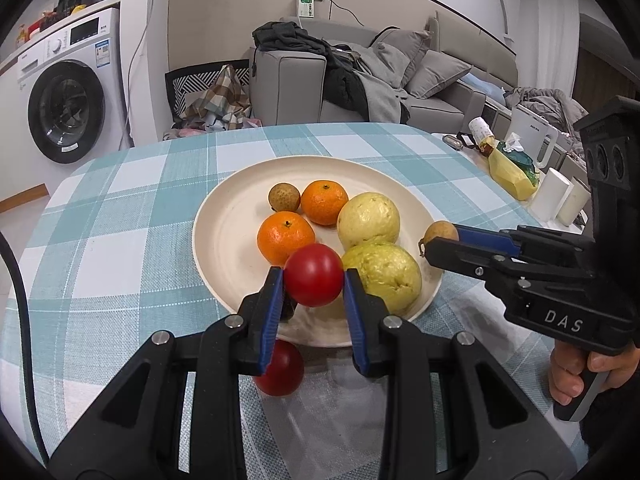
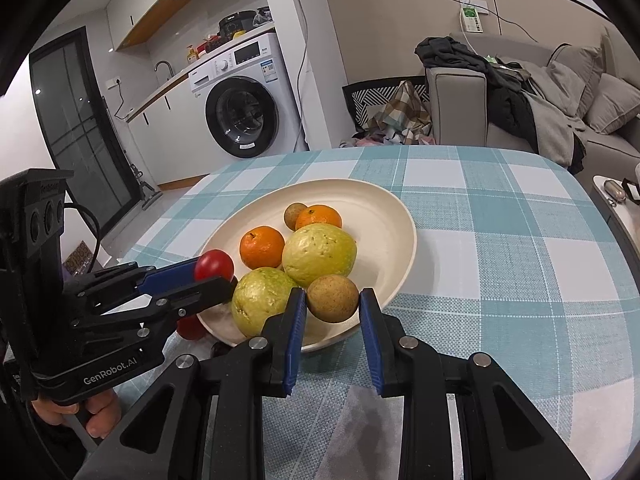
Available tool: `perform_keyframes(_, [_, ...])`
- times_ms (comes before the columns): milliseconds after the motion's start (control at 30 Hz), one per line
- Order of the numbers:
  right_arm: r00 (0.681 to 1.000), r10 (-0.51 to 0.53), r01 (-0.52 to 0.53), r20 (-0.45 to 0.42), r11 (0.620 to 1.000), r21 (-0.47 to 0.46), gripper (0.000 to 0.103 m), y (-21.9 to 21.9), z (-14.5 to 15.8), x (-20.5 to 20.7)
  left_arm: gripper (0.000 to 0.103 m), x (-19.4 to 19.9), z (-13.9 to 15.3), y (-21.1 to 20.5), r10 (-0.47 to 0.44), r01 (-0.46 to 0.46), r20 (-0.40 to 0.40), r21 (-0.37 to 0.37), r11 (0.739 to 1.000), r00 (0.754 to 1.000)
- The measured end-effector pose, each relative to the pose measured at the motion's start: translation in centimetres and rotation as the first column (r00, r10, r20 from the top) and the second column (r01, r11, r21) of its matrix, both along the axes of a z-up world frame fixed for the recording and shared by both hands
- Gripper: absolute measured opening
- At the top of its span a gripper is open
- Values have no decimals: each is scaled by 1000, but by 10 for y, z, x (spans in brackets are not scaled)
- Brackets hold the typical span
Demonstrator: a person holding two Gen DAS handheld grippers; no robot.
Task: Organize fruits
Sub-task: 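Carry the tomato with the left tool while the right tool places the brown fruit on the plate, then release the tomato onto the plate with the left tool while the right tool withdraws, then move the right tool to the dark plum on the cloth and grasp it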
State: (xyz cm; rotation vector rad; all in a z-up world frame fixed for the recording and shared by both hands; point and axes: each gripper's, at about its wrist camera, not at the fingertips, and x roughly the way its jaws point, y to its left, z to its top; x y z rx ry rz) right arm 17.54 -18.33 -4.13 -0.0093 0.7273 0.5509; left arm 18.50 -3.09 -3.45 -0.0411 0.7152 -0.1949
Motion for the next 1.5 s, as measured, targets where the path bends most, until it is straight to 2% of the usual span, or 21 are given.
perform_keyframes(333, [1000, 7, -7, 13, 1000, -20, 28, 6, 1, -1, 27, 1, -1, 0, 0, 0, -7, 1, 1000, 1000])
perform_keyframes(533, [999, 15, -13, 35, 998, -64, 29, 14, 1, -5, 27, 2, -2, 1, 7, -7, -13, -2, 1000, 1000])
perform_keyframes(633, [999, 15, -12, 41, 997, -72, 36, 16, 1, -5, 27, 0, 0, 2, 10, -10, -2, -11, 1000, 1000])
perform_keyframes(700, [999, 10, -7, 50, 998, -65, 49, 14, 2, -6, 28, -3, 2, 3, 11, -11, 4, -2, 1000, 1000])
perform_keyframes(733, [998, 7, -4, 57, 998, -61, 51, 13, 3, -7, 31, -3, 3, 3, 11, -11, 4, 2, 1000, 1000])
perform_keyframes(800, [998, 0, 5, 66, 997, -75, 64, 12, 3, -9, 41, -5, 4, 4, 13, -13, 2, 3, 1000, 1000])
perform_keyframes(867, [997, -1, 7, 73, 996, -90, 76, 12, 4, -11, 62, -9, 6, 7, 21, -21, 4, 5, 1000, 1000])
perform_keyframes(900, [997, -5, 13, 79, 995, -96, 84, 12, 4, -12, 67, -11, 7, 8, 30, -30, 8, 9, 1000, 1000])
perform_keyframes(967, [995, -16, 27, 98, 992, -121, 88, 12, 4, -15, 80, -15, 10, 12, 43, -43, 19, 12, 999, 999])
perform_keyframes(1033, [994, -8, 24, 110, 990, -136, 91, 13, 5, -18, 81, -20, 13, 16, 47, -47, 28, 13, 999, 999])
perform_keyframes(1100, [994, -6, 22, 112, 990, -139, 99, 13, 5, -20, 85, -26, 14, 21, 49, -50, 30, 18, 999, 998])
perform_keyframes(1167, [995, 8, 4, 95, 992, -128, 102, 13, 4, -20, 100, -30, 14, 26, 56, -56, 27, 24, 998, 998])
perform_keyframes(1200, [997, 14, -4, 81, 993, -122, 102, 13, 4, -19, 102, -31, 14, 29, 61, -61, 24, 27, 998, 998])
perform_keyframes(1500, [999, 50, -49, 4, 989, -138, 102, 19, -4, -19, 102, -40, 5, 50, 84, -84, -23, 19, 996, 996])
